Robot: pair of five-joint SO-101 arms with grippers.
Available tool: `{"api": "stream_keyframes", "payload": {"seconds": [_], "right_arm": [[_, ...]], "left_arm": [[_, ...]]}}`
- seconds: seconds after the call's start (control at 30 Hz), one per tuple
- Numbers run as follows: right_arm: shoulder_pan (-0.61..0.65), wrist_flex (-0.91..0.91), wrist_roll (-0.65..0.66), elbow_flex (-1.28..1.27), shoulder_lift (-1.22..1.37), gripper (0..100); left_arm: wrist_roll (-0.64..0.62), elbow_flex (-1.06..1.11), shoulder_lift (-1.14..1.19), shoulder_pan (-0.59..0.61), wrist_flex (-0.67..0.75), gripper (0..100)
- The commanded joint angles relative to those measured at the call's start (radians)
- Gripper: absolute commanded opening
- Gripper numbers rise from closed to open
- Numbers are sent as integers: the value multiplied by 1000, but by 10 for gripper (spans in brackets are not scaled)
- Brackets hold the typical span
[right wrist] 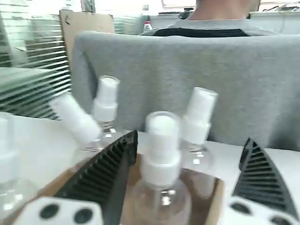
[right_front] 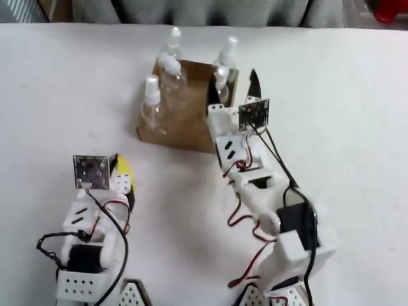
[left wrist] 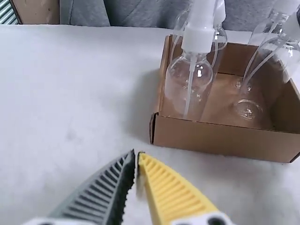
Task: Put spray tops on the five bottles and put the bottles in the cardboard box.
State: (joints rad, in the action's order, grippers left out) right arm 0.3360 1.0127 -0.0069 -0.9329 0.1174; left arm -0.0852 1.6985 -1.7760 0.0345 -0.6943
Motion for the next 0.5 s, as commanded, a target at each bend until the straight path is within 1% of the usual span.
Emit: {"api": "stream_keyframes", "payload": {"seconds": [0.0, 0.2, 0.27, 0.37, 0.47], "right_arm": [[59, -7, -9, -46, -128, 291], [84, -16, -9, -184, -340, 289], [77, -79, -9, -215, -417, 269], [73, -197, -8, -252, -538, 176], [62, -263, -8, -302, -671, 47]], "left_arm": [[17, -3, 8, 8, -8, 20], [17, -3, 8, 10, -8, 20], [17, -3, 8, 10, -8, 20], [17, -3, 8, 10, -8, 20], [17, -3, 8, 8, -8, 20]]}}
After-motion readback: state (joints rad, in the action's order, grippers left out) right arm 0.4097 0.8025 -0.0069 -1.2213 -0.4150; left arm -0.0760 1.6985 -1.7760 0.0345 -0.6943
